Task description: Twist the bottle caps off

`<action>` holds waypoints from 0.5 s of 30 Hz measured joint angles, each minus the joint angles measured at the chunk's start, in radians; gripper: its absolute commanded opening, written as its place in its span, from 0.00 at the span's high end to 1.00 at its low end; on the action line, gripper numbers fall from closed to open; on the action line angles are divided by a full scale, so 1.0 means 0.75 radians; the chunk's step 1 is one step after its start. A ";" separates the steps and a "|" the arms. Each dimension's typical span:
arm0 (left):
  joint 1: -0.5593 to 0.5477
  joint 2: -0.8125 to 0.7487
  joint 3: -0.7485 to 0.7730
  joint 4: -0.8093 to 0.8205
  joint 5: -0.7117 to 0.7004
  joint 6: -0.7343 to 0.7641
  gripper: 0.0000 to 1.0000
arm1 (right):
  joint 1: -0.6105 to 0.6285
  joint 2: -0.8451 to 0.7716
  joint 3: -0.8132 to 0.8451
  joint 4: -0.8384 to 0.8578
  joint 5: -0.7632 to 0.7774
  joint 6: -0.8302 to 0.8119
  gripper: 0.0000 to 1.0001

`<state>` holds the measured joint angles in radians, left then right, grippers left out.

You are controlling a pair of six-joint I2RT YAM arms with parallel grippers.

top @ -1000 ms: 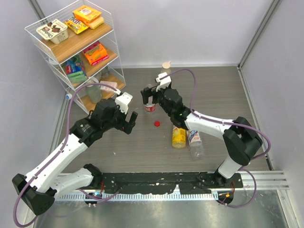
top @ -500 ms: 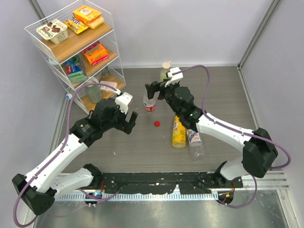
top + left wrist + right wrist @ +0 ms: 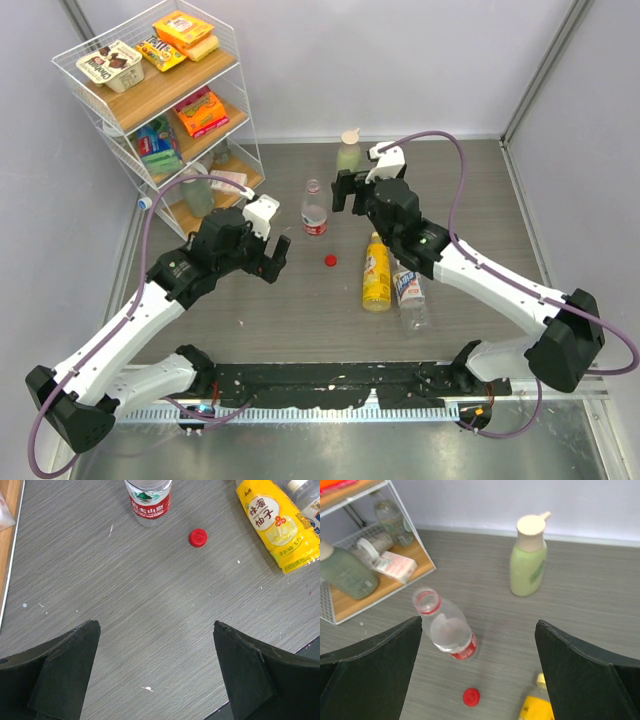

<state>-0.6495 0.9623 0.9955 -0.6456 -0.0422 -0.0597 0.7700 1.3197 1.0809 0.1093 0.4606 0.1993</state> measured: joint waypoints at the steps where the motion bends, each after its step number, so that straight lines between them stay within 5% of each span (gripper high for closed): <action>1: 0.000 0.000 0.000 0.000 0.002 -0.002 0.00 | -0.009 -0.006 0.003 -0.038 0.003 0.011 0.02; 15: 0.000 0.018 0.000 -0.003 0.012 -0.014 0.00 | -0.297 0.063 0.001 -0.419 -0.140 0.231 0.02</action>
<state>-0.6495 0.9760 0.9955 -0.6476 -0.0330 -0.0704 0.5472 1.3670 1.0813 -0.2047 0.3553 0.3725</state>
